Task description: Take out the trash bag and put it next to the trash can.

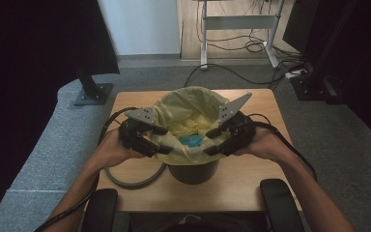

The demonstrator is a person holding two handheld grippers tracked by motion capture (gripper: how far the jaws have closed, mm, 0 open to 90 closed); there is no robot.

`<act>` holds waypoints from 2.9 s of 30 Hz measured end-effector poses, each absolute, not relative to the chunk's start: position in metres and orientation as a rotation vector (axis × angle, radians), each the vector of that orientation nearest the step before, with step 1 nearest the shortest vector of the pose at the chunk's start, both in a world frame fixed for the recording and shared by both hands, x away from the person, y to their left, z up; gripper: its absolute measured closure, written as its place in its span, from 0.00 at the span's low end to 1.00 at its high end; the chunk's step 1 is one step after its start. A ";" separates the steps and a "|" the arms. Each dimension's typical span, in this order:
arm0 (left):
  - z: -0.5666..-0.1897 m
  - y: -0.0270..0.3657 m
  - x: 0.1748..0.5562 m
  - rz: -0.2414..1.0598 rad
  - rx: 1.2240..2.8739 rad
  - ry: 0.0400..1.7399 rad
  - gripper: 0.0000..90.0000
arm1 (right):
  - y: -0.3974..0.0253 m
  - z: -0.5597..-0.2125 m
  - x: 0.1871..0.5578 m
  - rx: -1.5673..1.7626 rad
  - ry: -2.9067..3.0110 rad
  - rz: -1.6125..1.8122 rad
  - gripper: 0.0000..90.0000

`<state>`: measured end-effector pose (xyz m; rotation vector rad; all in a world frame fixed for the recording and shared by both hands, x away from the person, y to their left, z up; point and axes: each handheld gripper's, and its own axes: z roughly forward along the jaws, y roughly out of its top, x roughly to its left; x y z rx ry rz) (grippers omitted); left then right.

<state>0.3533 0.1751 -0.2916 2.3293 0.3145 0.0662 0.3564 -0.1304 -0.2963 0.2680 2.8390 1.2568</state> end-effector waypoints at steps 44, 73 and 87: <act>-0.252 0.195 0.388 0.159 2.164 0.570 0.99 | -0.141 -0.274 0.396 0.445 2.723 1.302 0.60; -0.276 0.193 0.459 0.304 2.242 0.842 0.71 | -0.156 -0.283 0.452 0.785 2.372 1.067 0.36; -0.292 0.183 0.479 0.162 2.275 0.919 0.71 | -0.156 -0.300 0.475 0.888 2.506 1.027 0.72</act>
